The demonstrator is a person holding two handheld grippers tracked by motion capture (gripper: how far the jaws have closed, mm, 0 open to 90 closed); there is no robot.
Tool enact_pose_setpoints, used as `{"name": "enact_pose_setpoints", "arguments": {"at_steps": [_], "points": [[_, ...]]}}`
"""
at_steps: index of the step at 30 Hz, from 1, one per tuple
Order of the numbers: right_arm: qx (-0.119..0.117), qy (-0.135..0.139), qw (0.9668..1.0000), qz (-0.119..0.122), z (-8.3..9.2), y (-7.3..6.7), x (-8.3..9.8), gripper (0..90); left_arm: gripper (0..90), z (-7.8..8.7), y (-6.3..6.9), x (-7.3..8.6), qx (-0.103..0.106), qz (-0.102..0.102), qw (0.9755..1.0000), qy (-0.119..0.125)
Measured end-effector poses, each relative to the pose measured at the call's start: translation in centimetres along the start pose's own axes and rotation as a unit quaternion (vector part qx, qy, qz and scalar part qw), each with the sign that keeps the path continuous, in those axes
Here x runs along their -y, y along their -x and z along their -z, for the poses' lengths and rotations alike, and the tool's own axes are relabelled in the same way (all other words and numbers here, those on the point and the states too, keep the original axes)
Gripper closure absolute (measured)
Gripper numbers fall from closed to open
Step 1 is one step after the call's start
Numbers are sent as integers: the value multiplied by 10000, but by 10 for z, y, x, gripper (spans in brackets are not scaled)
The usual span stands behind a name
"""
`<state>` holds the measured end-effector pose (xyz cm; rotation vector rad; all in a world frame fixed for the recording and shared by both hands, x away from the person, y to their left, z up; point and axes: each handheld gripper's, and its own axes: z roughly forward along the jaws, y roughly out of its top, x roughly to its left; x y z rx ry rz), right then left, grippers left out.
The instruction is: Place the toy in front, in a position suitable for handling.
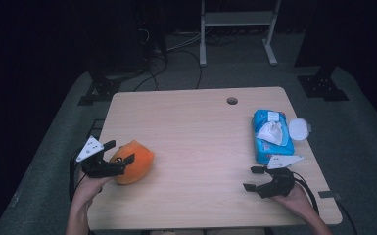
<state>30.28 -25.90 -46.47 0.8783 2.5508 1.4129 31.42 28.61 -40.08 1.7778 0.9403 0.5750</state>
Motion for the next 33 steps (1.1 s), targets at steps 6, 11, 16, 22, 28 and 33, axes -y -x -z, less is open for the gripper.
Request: {"name": "enact_pose_setpoints", "arguments": {"at_steps": [6,11,16,22,28,33], "points": [[-13,-20,10000,6,0,0,0,228,65,-6,-7,12,-62,42,9997,-226],[-22,-31,10000,13,0,-1,0,229,71,-15,-8,23,-20,41,9988,-491],[-31,-59,10000,31,-1,-1,0,230,108,-16,-10,27,41,134,9988,-470],[-34,-89,9999,48,-1,-1,0,231,226,-18,-8,33,67,74,9986,-523],[-45,-97,9999,48,-1,-2,1,231,318,-19,-5,32,20,-57,9981,-621],[-49,-111,9999,44,-2,-1,1,231,371,-17,-6,30,31,-14,9982,-601]]}}
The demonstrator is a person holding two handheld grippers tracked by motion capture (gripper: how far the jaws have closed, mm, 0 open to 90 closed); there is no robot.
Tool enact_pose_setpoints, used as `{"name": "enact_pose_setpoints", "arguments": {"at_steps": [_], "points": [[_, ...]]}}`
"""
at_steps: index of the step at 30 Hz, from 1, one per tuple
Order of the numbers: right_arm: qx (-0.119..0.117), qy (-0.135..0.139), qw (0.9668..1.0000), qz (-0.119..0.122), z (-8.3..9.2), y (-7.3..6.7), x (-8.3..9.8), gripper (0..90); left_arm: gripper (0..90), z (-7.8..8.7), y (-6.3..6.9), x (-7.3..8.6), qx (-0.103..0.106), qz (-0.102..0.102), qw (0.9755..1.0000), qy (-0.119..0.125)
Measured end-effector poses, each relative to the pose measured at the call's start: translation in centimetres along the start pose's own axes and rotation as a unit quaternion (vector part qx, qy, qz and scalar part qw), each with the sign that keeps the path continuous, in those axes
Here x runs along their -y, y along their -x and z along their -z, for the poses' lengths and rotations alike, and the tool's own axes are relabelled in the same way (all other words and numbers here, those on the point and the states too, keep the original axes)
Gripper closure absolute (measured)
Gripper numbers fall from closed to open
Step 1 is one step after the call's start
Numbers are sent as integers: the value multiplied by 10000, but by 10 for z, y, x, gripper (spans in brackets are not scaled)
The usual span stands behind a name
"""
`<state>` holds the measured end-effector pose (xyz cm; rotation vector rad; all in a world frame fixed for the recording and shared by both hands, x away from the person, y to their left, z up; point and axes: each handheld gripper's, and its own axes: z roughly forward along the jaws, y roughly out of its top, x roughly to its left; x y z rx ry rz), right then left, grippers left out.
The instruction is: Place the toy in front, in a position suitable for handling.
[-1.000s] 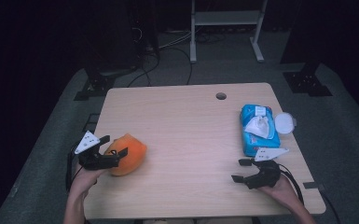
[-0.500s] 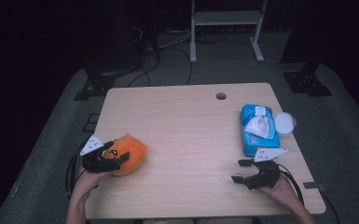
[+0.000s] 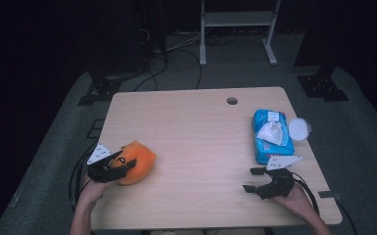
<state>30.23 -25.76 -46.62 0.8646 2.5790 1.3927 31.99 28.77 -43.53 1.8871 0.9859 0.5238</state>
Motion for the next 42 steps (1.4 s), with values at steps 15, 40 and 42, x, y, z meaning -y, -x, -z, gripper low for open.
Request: {"name": "enact_pose_setpoints", "arguments": {"at_steps": [15,40,42], "points": [[-4,0,10000,-47,0,1,1,231,430,11,-4,-8,236,379,9975,543],[138,141,9997,-150,7,8,1,230,429,-47,77,-78,1722,-384,9822,646],[145,147,9997,-146,7,8,1,231,429,-53,84,-80,1806,-420,9807,619]]}}
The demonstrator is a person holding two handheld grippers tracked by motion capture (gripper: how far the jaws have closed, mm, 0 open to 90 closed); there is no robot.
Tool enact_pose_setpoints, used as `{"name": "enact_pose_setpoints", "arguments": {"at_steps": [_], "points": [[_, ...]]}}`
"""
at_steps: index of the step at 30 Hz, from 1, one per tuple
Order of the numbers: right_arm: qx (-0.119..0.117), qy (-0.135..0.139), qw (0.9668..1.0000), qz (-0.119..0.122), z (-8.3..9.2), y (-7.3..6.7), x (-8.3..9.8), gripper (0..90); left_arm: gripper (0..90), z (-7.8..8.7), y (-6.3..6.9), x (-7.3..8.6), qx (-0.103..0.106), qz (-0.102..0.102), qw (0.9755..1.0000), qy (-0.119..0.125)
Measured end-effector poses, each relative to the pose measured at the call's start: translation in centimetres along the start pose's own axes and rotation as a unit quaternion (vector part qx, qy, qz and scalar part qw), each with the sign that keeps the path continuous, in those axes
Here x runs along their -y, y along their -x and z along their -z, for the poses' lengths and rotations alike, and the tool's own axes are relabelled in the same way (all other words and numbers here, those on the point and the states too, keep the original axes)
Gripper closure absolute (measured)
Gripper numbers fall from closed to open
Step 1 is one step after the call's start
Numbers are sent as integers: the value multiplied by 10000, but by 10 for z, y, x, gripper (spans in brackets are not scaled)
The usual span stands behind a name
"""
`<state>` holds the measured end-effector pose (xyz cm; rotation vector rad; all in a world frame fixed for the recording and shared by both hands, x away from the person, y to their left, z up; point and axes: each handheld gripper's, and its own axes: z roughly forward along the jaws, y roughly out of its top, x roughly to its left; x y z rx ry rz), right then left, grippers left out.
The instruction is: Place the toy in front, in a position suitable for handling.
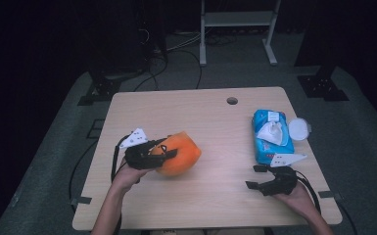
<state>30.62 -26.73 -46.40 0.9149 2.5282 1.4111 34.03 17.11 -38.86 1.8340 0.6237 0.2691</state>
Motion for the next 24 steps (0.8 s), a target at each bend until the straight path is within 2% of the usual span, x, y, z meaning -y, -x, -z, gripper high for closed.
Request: {"name": "enact_pose_setpoints", "arguments": {"at_steps": [3,6,12,13,18,24], "points": [[24,27,10000,-2,1,1,0,231,429,-17,8,-2,174,-49,9998,-69],[48,49,10000,-8,2,1,0,230,429,-27,12,-2,241,-117,9995,-145],[103,122,9999,-20,7,3,0,230,427,-57,25,3,553,-171,9975,-393],[103,122,9999,-20,7,3,0,230,427,-57,25,3,553,-171,9975,-393],[136,155,9998,-79,10,5,1,230,426,-78,36,6,783,-292,9946,-621],[130,159,9998,-78,10,5,1,230,418,-91,43,10,912,-352,9928,-694]]}}
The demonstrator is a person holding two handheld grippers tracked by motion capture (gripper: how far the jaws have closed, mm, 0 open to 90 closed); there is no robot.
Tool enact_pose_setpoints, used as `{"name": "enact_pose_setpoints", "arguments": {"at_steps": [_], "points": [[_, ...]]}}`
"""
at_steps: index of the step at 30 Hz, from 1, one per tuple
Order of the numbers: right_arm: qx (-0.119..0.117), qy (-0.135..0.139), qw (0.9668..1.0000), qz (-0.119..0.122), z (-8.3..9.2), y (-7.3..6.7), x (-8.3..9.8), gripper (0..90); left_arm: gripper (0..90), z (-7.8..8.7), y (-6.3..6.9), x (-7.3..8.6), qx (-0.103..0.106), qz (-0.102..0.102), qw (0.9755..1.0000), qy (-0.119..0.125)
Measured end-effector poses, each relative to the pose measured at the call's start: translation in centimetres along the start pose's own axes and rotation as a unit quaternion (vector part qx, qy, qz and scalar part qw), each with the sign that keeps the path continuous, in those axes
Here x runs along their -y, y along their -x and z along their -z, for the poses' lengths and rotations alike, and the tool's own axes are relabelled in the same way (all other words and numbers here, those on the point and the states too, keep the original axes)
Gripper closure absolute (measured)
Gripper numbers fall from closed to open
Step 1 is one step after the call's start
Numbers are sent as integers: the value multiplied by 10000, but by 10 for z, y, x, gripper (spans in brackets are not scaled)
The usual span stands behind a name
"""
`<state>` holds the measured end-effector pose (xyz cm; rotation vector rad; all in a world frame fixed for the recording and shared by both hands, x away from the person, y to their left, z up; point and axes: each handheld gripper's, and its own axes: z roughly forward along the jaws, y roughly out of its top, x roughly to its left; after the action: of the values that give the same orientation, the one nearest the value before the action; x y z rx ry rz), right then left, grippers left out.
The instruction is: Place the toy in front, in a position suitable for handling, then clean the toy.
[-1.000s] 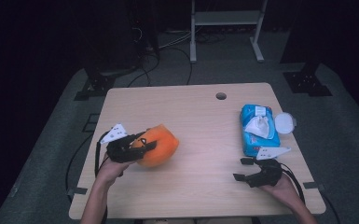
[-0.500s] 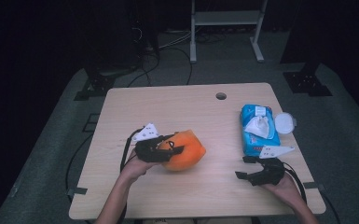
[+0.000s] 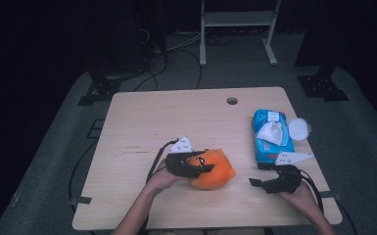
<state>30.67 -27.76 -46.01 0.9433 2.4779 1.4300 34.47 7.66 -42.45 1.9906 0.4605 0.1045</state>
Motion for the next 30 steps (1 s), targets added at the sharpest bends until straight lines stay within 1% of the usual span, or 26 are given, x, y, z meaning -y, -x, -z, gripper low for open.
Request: {"name": "enact_pose_setpoints", "arguments": {"at_steps": [2,3,4,5,6,7,8,9,11,12,13,14,15,16,17,18,19,20,21,23,24,25,28,30], "points": [[-2,-3,10000,9,0,0,0,231,408,-4,1,3,15,-47,9999,-104],[-10,1,10000,7,0,0,0,231,347,-6,2,5,38,-34,9999,-100],[-10,1,10000,7,0,0,0,231,347,-6,3,6,79,6,9999,-84],[-18,-8,10000,-4,-1,0,0,231,254,-6,3,5,70,12,9999,-90],[-18,-8,10000,-4,-1,0,0,231,207,-5,3,3,25,-4,9999,-102],[-19,-13,10000,-4,-1,0,0,230,207,-2,4,0,1,13,10000,-83],[-19,-11,10000,10,-1,0,0,230,169,2,3,-2,19,14,10000,-21],[-16,-12,10000,0,-1,0,0,231,151,10,4,-6,-2,47,9999,106],[-13,-14,10000,-17,-1,1,1,230,143,20,3,-9,-61,24,9998,178],[-13,-11,10000,-34,-1,2,1,230,138,20,3,-9,-61,24,9998,178],[-13,-11,10000,-34,-1,2,1,230,138,25,3,-9,-109,22,9997,200],[-5,-2,10000,-34,-1,2,0,230,134,35,3,-8,-203,27,9995,254],[-2,5,10000,-26,-1,2,0,230,131,35,3,-8,-203,27,9995,254],[6,9,10000,-13,-1,2,-1,230,128,41,3,-7,-251,38,9994,253],[2,20,10000,-13,-1,1,-1,230,125,50,3,-3,-361,48,9989,282],[-8,13,10000,-3,-2,0,-2,230,122,50,3,-3,-361,48,9989,282],[5,9,10000,43,-2,0,-3,230,116,59,2,2,-493,88,9982,314],[5,9,10000,43,-2,0,-3,230,110,59,2,2,-493,88,9982,314],[15,13,10000,54,-1,-2,-3,230,110,63,1,4,-552,105,9979,333],[9,20,10000,62,-1,-2,-1,230,105,70,1,12,-625,201,9971,394],[23,-7,10000,39,-1,-1,-1,230,105,72,0,15,-636,223,9969,396],[39,10,10000,29,0,-1,-1,230,99,73,-1,18,-657,247,9969,344],[65,52,9999,56,1,-1,-2,230,99,73,-2,24,-698,232,9970,251],[85,89,9999,91,2,-2,-4,230,96,71,-2,25,-732,173,9970,200]]}}
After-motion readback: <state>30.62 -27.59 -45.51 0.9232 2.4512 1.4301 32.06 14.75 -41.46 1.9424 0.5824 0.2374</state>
